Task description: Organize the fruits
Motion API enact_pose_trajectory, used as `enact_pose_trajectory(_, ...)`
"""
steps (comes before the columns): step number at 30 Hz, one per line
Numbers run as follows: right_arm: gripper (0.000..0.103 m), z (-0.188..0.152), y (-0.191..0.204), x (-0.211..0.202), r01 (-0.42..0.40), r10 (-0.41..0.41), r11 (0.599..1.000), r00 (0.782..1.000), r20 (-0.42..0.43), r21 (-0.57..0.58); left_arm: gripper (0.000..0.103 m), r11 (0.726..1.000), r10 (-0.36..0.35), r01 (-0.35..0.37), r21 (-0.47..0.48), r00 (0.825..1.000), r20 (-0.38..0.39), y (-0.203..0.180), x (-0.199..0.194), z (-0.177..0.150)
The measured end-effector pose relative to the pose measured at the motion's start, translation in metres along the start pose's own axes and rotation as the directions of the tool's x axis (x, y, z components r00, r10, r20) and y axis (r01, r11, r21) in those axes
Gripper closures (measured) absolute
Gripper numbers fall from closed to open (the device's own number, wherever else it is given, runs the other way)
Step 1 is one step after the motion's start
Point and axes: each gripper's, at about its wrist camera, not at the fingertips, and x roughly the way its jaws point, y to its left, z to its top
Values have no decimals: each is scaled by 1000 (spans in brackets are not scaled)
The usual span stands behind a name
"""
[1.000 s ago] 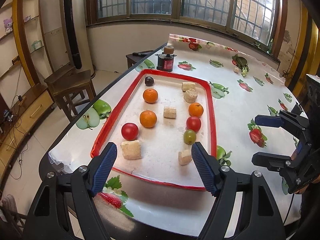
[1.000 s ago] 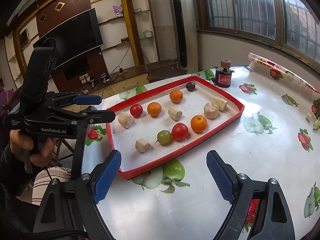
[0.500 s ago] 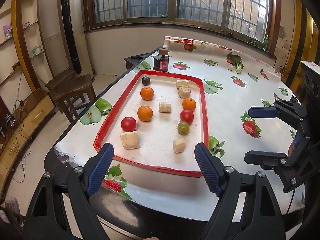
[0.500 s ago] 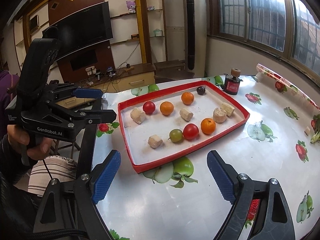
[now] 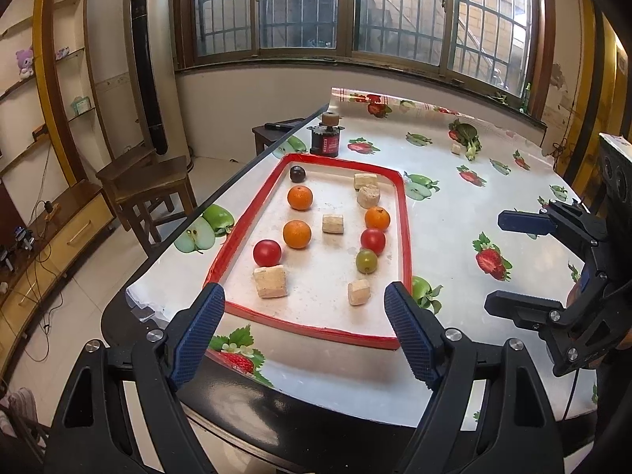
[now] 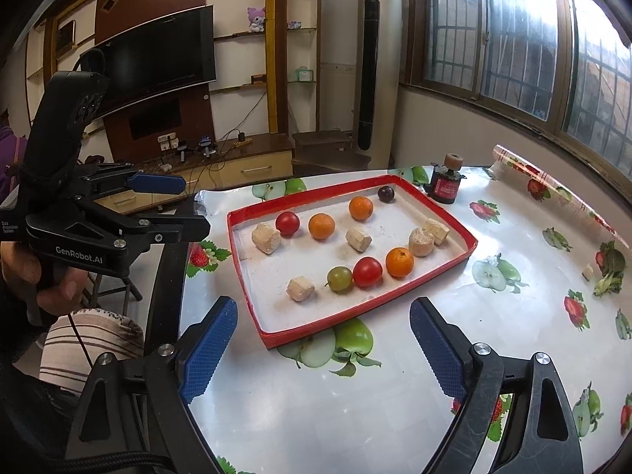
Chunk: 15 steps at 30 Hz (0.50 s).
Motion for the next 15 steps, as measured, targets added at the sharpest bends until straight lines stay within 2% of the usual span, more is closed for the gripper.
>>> enact_pose_trajectory(4,6,-2,-1,-7,-7,6,1000,999,45,21,20,1000,7,-7,-2,1000,12,0,-5,1)
enact_pose_trajectory(9,5,-2,1,-14,-13,11,1000,998,68,23,20,1000,11,-11,5,1000,28,-2,-13,0)
enact_pose_trajectory(15,5,-2,5,-26,23,-24,1000,991,131,8,20,1000,10,-10,-8,998,64,-2,-21,-2)
